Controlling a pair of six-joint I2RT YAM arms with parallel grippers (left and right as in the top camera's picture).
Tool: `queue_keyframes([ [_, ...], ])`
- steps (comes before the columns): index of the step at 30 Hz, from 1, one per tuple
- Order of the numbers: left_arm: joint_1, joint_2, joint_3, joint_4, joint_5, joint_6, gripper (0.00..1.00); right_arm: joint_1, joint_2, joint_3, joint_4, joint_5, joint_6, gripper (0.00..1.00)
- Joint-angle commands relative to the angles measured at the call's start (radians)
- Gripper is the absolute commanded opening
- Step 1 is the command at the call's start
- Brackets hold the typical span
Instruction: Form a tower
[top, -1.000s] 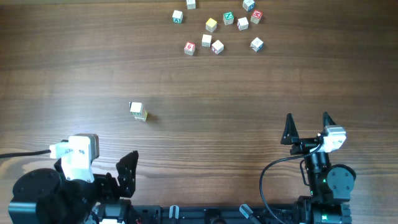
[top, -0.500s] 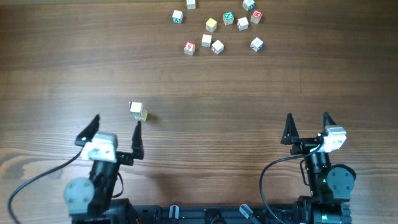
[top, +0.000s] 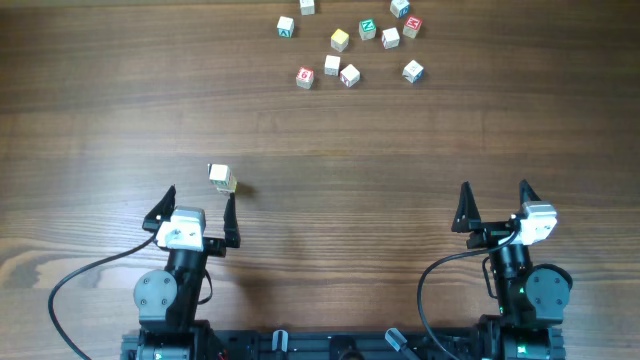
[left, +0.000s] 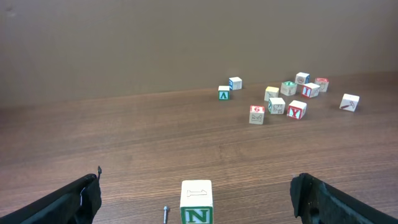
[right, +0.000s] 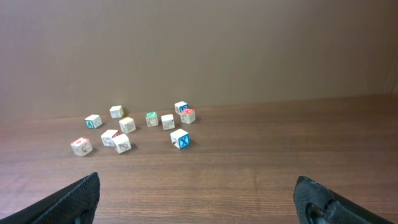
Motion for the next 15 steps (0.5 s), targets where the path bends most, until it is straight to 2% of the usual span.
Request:
queue_keyframes([
  [1,-0.003,-0.011,-0.013,0.006,-0.016,0.011,1.0,-0.006,-0.009,-0.001,0.004,0.008,0.007,1.0],
  [15,0.005,-0.009,-0.013,0.006,-0.016,0.011,1.0,-0.006,-0.009,-0.001,0.004,0.008,0.007,1.0],
])
